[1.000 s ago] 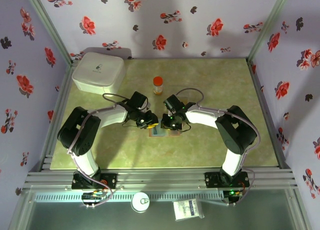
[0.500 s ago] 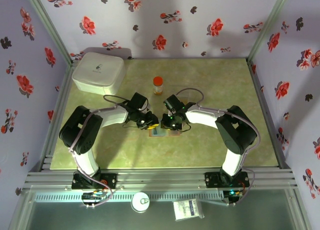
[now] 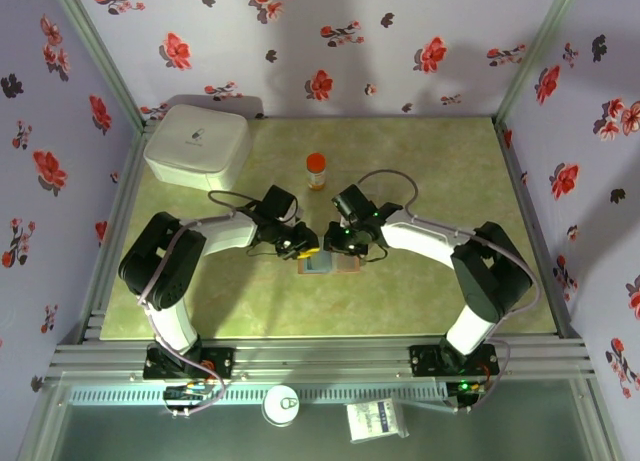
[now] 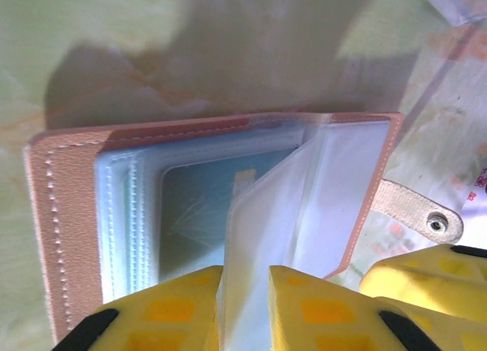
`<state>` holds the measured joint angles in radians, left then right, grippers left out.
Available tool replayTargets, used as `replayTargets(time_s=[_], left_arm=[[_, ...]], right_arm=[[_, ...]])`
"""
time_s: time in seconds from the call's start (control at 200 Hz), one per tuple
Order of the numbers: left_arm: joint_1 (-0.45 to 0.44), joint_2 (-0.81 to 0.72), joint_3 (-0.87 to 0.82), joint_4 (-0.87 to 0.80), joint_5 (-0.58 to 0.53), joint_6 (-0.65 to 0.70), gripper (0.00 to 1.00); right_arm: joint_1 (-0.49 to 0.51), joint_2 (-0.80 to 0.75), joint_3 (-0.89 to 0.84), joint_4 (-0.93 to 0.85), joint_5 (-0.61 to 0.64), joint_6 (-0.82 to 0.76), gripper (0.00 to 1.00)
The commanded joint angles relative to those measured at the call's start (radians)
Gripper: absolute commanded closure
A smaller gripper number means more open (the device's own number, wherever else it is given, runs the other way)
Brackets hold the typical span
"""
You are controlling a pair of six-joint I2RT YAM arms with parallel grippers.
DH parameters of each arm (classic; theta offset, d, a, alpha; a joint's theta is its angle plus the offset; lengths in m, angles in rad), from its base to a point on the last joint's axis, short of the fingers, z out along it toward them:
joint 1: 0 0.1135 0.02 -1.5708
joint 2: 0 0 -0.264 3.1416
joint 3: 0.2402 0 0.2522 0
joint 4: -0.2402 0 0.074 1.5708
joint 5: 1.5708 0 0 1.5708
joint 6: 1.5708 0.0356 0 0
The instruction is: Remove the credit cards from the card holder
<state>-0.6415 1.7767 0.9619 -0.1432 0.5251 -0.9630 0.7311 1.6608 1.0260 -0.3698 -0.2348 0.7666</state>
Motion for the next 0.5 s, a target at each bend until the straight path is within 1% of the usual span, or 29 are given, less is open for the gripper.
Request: replayTargets(time_s=[0.0, 0.21, 0.495], left_arm=[[-0.019, 0.006, 0.055, -0.023, 0.016, -0.008, 0.78], [-0.045, 0.057, 0.125, -0.047, 0.015, -0.013, 0.77], [-0.091, 0.148, 0.241, -0.089, 0.004, -0.017, 0.73]], right_arm=[[-0.012, -0.041, -0.028, -0.030, 0.032, -0.021, 0.76], [-0.043, -0.095, -0.051, -0.059, 0.044, -0.041, 0.75], [-0.116, -0.236, -0.119, -0.102, 0.063, -0.075, 0.73]])
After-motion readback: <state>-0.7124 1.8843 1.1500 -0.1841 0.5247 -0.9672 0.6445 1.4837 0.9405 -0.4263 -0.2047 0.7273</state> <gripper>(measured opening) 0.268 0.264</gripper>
